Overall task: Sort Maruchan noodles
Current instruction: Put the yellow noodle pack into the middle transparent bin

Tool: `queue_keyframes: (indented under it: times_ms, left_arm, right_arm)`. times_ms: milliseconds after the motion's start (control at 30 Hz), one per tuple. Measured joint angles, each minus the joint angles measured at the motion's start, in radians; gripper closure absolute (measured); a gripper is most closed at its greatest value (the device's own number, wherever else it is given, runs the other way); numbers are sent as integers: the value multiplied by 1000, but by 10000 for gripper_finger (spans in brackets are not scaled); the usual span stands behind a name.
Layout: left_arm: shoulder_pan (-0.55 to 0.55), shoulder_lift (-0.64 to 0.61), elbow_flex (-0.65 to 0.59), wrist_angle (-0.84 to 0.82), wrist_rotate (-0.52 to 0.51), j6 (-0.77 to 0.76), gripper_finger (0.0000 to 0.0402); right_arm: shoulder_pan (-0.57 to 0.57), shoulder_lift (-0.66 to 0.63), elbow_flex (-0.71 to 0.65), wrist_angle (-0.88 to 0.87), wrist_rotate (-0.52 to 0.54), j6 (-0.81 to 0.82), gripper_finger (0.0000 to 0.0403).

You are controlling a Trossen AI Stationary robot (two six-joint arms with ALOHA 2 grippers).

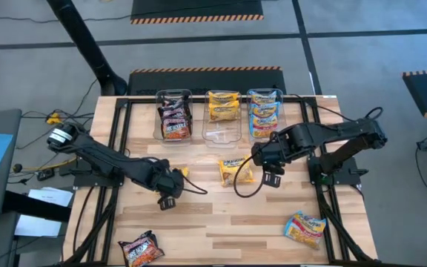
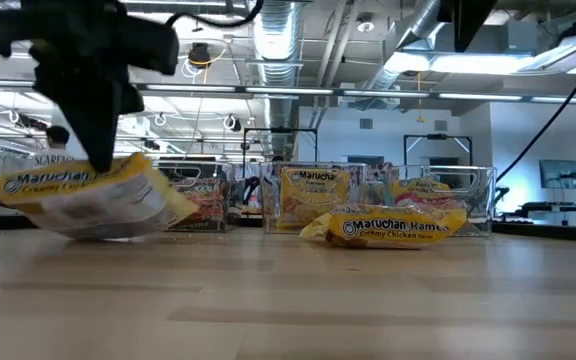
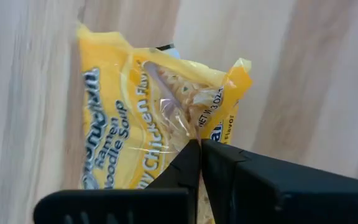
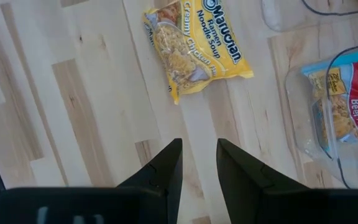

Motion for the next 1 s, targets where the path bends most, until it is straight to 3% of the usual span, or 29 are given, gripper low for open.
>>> queue_keyframes:
  times_ms: [433, 733, 1000]
  left_arm:
    - [3, -4, 97, 2, -14, 129, 401]
    - [11, -4, 97, -9, -10, 103, 401]
    - [92, -4, 97, -8, 155, 90, 389]
  right_arm:
    - [-64, 0, 0, 26, -88, -47, 280]
    - [-109, 0, 0, 48, -97, -65, 280]
    - [-116, 0, 0, 49, -97, -87, 280]
